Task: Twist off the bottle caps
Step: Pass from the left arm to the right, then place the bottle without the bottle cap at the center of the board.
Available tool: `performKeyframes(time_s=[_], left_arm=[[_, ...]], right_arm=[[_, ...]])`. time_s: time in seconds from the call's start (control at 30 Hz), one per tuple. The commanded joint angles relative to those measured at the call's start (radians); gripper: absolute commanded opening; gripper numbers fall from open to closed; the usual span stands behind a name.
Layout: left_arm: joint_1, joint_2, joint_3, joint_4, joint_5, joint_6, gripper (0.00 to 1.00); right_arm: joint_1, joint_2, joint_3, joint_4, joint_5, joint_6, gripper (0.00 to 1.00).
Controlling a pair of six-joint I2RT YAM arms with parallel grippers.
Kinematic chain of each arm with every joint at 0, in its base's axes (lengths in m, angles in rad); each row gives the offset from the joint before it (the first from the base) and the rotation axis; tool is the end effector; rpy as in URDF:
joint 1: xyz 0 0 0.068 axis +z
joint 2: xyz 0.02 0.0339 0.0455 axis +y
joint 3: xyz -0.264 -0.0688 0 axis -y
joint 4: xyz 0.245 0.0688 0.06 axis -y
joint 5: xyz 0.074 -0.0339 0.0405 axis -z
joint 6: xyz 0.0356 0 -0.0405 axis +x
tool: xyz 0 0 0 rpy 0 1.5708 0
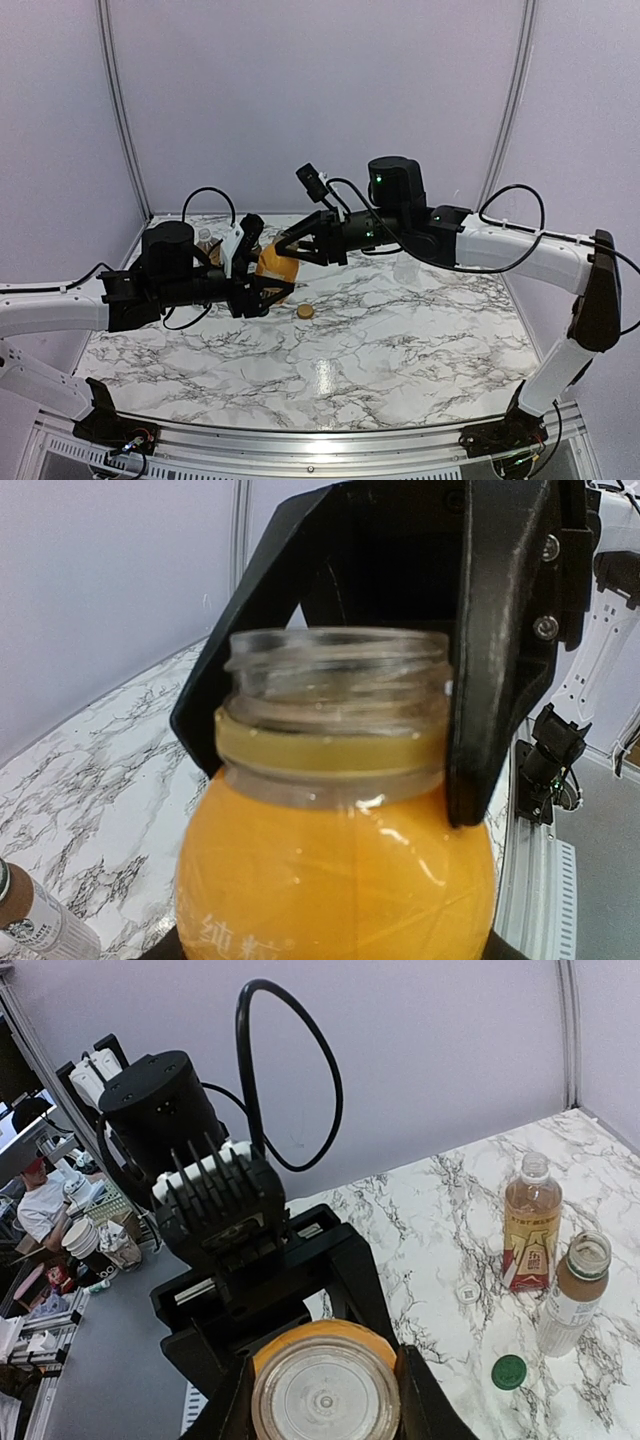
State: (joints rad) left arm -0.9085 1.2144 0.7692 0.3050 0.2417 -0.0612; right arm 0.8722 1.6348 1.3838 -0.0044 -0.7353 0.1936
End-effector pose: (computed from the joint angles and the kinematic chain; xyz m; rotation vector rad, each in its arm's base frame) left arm 0.1669 -0.2279 0.2944 0.9061 1.5509 -0.9152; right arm 0.2301 0.3111 0.3489 -1.1752 1.6169 1.3874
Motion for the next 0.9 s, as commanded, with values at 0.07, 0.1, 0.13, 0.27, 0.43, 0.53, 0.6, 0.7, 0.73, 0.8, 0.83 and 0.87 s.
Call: performKeyframes(time_s=[0.07, 0.1, 0.13, 0.27, 0.43, 0.53, 0.6, 0.7, 0.73, 0.8, 0.83, 0.87], left_arm=[[0.0, -0.012, 0.019, 0.005, -0.072, -0.011, 0.57], [0.0, -0.018, 0.015, 0.005, -0.086, -0.015, 0.64], [0.0, -0.022, 0.012, 0.005, -0.097, -0.019, 0.72], [0.001, -0.053, -0.008, 0.005, -0.149, -0.035, 0.98], [0.003, -0.111, -0.039, 0.004, -0.197, -0.058, 0.99], [0.002, -0.154, -0.059, 0.004, -0.22, -0.071, 0.99], [0.003, -0.187, -0.069, 0.003, -0.236, -0.079, 0.99], [0.004, -0.214, -0.074, -0.007, -0.279, -0.095, 0.99], [0.005, -0.22, -0.073, -0.013, -0.288, -0.101, 0.99], [0.005, -0.227, -0.064, -0.029, -0.3, -0.113, 0.99], [0.004, -0.228, -0.059, -0.037, -0.303, -0.118, 0.99], [0.004, -0.228, -0.056, -0.043, -0.304, -0.12, 0.99]], right_arm=[[0.003, 0.0, 0.045, -0.041, 0.057, -0.006, 0.0], [0.0, -0.002, 0.043, -0.043, 0.061, -0.006, 0.0], [-0.003, -0.004, 0.042, -0.046, 0.065, -0.006, 0.0], [-0.022, -0.01, 0.037, -0.068, 0.106, -0.013, 0.0], [-0.057, -0.01, 0.022, -0.088, 0.175, -0.019, 0.0], [-0.075, -0.001, 0.026, -0.117, 0.271, -0.039, 0.0], [-0.079, 0.016, 0.034, -0.139, 0.349, -0.065, 0.0], [-0.083, 0.055, 0.052, -0.161, 0.464, -0.089, 0.0], [-0.083, 0.075, 0.057, -0.16, 0.499, -0.095, 0.0], [-0.084, 0.109, 0.068, -0.156, 0.567, -0.103, 0.0], [-0.084, 0.128, 0.076, -0.151, 0.594, -0.106, 0.0], [-0.085, 0.148, 0.087, -0.146, 0.616, -0.11, 0.0]])
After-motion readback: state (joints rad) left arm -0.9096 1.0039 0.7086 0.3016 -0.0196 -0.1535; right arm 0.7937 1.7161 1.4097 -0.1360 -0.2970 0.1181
